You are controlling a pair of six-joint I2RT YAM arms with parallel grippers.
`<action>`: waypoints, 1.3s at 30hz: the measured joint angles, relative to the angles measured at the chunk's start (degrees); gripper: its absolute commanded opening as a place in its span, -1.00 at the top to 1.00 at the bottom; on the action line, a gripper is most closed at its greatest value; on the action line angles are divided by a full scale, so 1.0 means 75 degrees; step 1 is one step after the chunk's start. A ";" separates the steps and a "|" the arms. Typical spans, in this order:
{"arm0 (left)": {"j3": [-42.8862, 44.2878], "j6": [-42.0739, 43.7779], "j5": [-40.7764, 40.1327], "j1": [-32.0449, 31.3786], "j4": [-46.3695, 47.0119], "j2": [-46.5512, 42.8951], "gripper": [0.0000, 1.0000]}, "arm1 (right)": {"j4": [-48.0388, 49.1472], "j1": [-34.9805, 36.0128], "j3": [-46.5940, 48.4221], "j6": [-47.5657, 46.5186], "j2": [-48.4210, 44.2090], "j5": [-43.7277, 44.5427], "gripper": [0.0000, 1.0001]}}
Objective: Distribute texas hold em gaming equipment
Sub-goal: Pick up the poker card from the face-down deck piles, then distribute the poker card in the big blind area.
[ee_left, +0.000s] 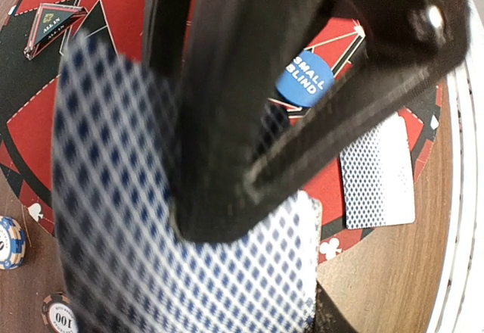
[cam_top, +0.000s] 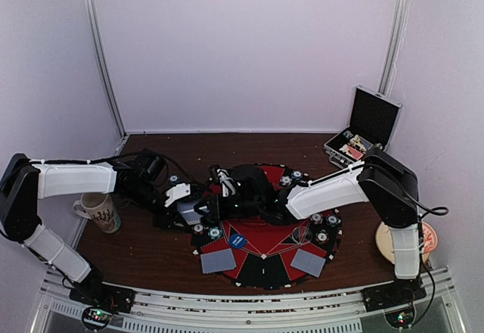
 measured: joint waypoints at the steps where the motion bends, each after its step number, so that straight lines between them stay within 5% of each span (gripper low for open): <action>1: 0.0000 0.0000 0.0003 0.0000 -0.0003 0.0000 0.29 | -0.0009 -0.0003 -0.0035 -0.0023 -0.0052 0.0000 0.61; 7: 0.0000 0.0000 0.0000 0.0000 -0.0006 0.0009 0.29 | 0.0119 -0.0055 -0.0289 0.0023 -0.0335 -0.0169 1.00; 22: 0.0000 0.0000 0.0038 -0.0035 -0.0017 0.0015 0.29 | 0.0268 -0.0481 -0.1603 0.0236 -0.1574 -0.0306 1.00; 39: -0.0003 0.0000 0.0061 -0.0050 -0.0020 0.0015 0.29 | 0.0154 -0.3273 -0.5211 0.0382 -0.4940 -0.0230 1.00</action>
